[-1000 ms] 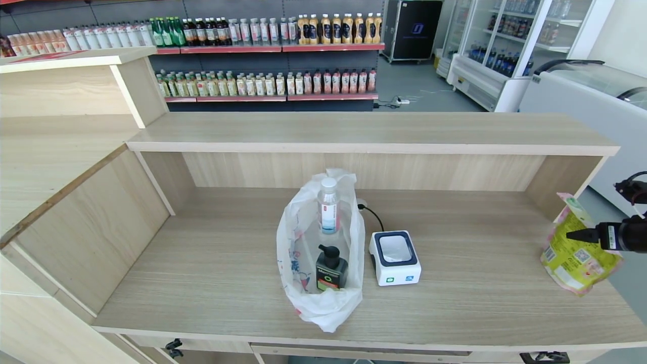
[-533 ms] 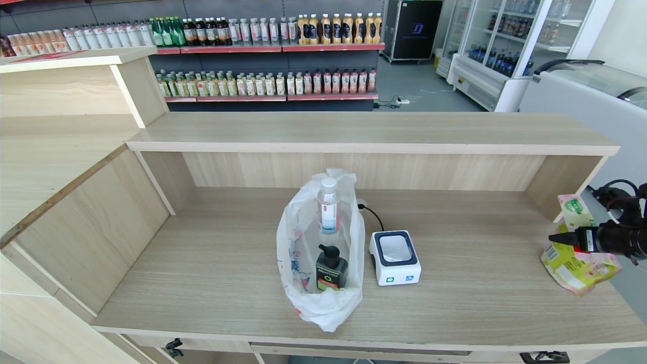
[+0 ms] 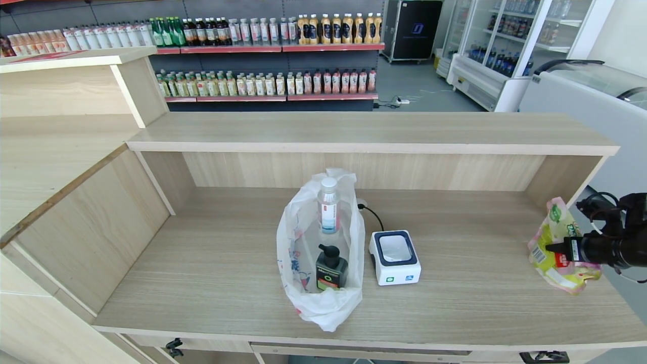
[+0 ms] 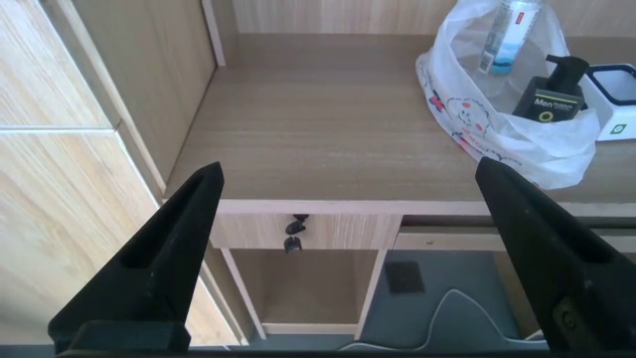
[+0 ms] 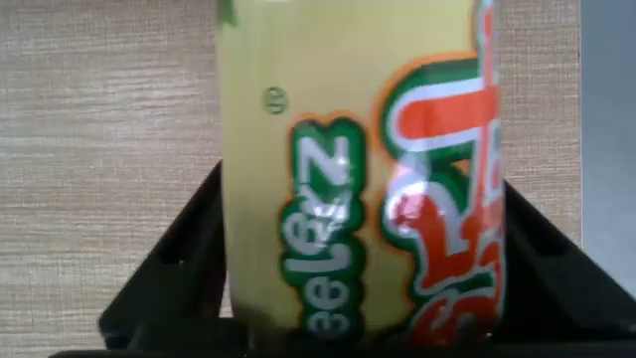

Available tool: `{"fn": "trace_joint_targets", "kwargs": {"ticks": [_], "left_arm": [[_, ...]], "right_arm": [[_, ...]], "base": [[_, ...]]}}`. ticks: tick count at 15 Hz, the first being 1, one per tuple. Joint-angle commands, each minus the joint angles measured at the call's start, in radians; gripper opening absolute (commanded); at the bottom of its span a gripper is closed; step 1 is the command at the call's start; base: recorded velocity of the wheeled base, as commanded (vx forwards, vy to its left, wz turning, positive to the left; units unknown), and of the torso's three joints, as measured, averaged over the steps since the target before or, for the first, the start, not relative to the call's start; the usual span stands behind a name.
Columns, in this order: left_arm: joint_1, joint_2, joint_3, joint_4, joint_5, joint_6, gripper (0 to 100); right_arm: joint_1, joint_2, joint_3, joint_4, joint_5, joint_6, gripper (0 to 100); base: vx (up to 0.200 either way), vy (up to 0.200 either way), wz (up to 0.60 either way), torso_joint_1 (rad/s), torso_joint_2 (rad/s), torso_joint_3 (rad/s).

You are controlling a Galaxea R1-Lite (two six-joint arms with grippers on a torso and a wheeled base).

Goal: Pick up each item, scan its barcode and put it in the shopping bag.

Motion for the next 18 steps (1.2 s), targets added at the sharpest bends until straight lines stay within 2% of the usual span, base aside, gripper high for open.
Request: {"fn": "trace_joint_targets", "kwargs": {"ticks": [1, 4, 6, 7, 8, 11, 13, 16, 18], "left_arm": [[0.000, 0.001, 0.000, 0.000, 0.000, 0.000, 100], [0.000, 0.001, 0.000, 0.000, 0.000, 0.000, 100], [0.000, 0.001, 0.000, 0.000, 0.000, 0.000, 100], [0.000, 0.001, 0.000, 0.000, 0.000, 0.000, 100], [0.000, 0.001, 0.000, 0.000, 0.000, 0.000, 100], [0.000, 0.001, 0.000, 0.000, 0.000, 0.000, 100], [0.000, 0.001, 0.000, 0.000, 0.000, 0.000, 100], [0.000, 0.001, 0.000, 0.000, 0.000, 0.000, 100], [0.000, 0.001, 0.000, 0.000, 0.000, 0.000, 100]], "right_arm": [[0.001, -0.002, 0.018, -0.019, 0.007, -0.004, 0], [-0.010, -0.083, 0.076, -0.048, 0.020, -0.099, 0], [-0.030, -0.155, 0.116, -0.042, 0.141, -0.099, 0], [-0.056, -0.264, 0.170, -0.037, 0.383, -0.100, 0], [-0.059, -0.338, 0.208, -0.039, 0.512, -0.103, 0], [-0.051, -0.537, 0.279, -0.037, 0.770, -0.079, 0], [-0.051, -0.654, 0.288, -0.039, 1.044, 0.104, 0], [-0.037, -0.778, 0.270, -0.047, 1.193, 0.312, 0], [0.029, -0.873, 0.294, -0.040, 1.190, 0.361, 0]], "base": [[0.000, 0.000, 0.00, 0.000, 0.00, 0.000], [0.000, 0.000, 0.00, 0.000, 0.00, 0.000], [0.000, 0.000, 0.00, 0.000, 0.00, 0.000], [0.000, 0.000, 0.00, 0.000, 0.00, 0.000], [0.000, 0.000, 0.00, 0.000, 0.00, 0.000], [0.000, 0.000, 0.00, 0.000, 0.00, 0.000], [0.000, 0.000, 0.00, 0.000, 0.00, 0.000], [0.000, 0.000, 0.00, 0.000, 0.00, 0.000], [0.000, 0.000, 0.00, 0.000, 0.00, 0.000]]}}
